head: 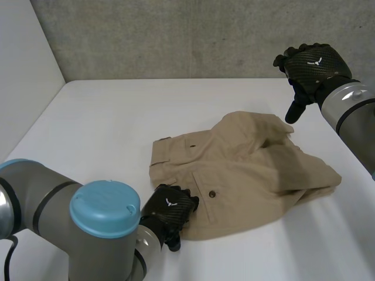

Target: Fold the shorts.

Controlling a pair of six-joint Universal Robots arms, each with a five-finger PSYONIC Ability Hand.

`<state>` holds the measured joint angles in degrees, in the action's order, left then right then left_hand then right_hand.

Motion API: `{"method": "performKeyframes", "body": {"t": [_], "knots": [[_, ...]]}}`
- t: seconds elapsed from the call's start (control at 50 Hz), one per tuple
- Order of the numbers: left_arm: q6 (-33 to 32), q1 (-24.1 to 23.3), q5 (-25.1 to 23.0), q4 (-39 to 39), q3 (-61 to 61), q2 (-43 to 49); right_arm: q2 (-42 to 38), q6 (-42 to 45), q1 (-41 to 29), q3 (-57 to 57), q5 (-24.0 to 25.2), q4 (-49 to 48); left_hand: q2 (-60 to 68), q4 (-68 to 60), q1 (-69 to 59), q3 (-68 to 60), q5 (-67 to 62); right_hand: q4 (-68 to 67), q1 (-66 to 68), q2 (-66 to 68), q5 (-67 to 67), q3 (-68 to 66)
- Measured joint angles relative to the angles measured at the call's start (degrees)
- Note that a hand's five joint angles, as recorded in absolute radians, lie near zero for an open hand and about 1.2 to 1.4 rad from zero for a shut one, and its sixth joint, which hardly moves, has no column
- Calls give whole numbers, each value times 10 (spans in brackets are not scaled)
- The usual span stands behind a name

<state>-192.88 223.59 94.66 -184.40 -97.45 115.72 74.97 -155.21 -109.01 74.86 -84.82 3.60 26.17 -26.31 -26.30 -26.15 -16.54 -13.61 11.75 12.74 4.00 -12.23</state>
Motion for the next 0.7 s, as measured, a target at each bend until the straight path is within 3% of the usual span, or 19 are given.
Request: {"method": "performKeyframes", "body": {"t": [0.28,0.42,0.52,0.62,0.7], "knots": [[-3,-1,18,-25,11,35,0,2,-3,7,0,0,123,-120,-108,-121,-113,0,0,0,0,0],[-4,0,46,-38,26,45,0,3,-4,11,-2,0,388,-386,-349,-382,-367,0,0,0,0,0],[-4,6,62,-40,40,44,1,3,-4,12,-2,-1,419,-418,-367,-409,-396,0,0,0,0,0],[-7,41,90,-39,54,37,1,3,-4,13,-2,-1,419,-418,-367,-409,-396,0,0,0,0,0],[-25,100,103,-40,68,16,0,3,-5,13,-2,-1,419,-418,-368,-409,-396,0,0,0,0,0]]}}
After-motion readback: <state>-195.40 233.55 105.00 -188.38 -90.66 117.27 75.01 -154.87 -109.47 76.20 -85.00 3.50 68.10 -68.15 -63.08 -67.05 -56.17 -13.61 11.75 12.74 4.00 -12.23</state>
